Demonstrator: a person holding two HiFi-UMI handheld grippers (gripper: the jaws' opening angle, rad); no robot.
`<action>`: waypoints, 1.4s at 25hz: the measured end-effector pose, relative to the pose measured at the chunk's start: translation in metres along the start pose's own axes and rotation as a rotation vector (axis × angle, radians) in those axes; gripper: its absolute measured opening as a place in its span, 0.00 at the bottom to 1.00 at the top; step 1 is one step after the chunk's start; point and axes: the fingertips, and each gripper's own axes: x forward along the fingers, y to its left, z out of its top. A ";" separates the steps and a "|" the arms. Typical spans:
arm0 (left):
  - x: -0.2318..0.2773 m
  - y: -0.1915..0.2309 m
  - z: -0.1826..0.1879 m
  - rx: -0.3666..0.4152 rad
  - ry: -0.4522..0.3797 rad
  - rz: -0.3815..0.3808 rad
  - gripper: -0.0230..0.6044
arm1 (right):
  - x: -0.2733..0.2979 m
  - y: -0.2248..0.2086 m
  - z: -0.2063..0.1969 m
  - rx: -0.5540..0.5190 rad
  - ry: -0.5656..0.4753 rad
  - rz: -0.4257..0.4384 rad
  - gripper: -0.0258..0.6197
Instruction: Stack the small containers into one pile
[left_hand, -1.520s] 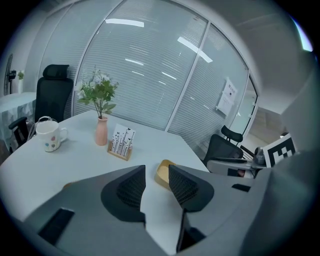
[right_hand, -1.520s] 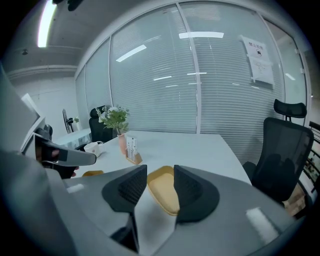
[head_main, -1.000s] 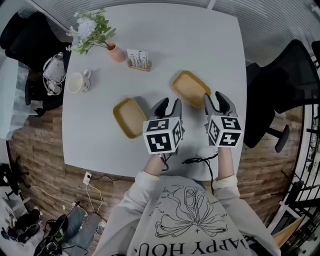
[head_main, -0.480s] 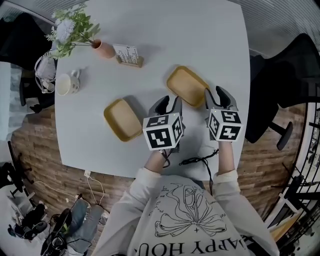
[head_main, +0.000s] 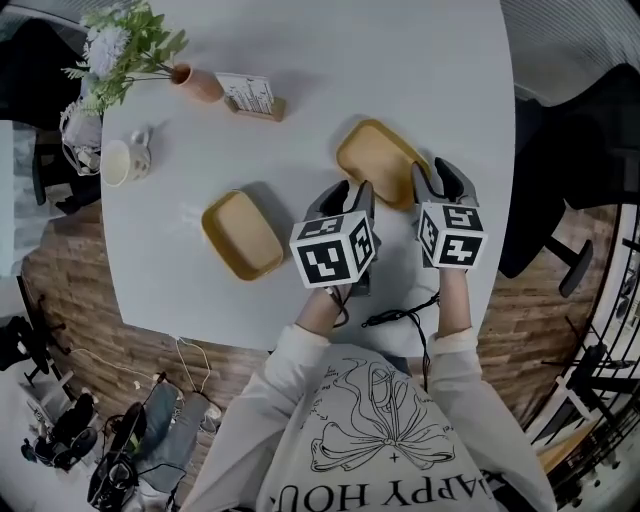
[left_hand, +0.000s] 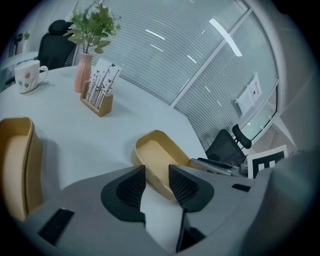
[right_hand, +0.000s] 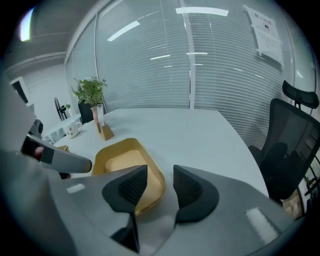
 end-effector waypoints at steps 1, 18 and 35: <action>0.003 0.000 0.000 -0.011 0.003 -0.001 0.27 | 0.002 0.000 -0.002 0.003 0.006 -0.001 0.29; 0.009 0.019 -0.013 -0.123 0.051 0.008 0.17 | -0.004 0.026 -0.026 -0.009 0.076 0.039 0.10; -0.076 0.037 0.023 -0.092 -0.079 0.017 0.14 | -0.048 0.095 0.012 -0.007 -0.021 0.132 0.09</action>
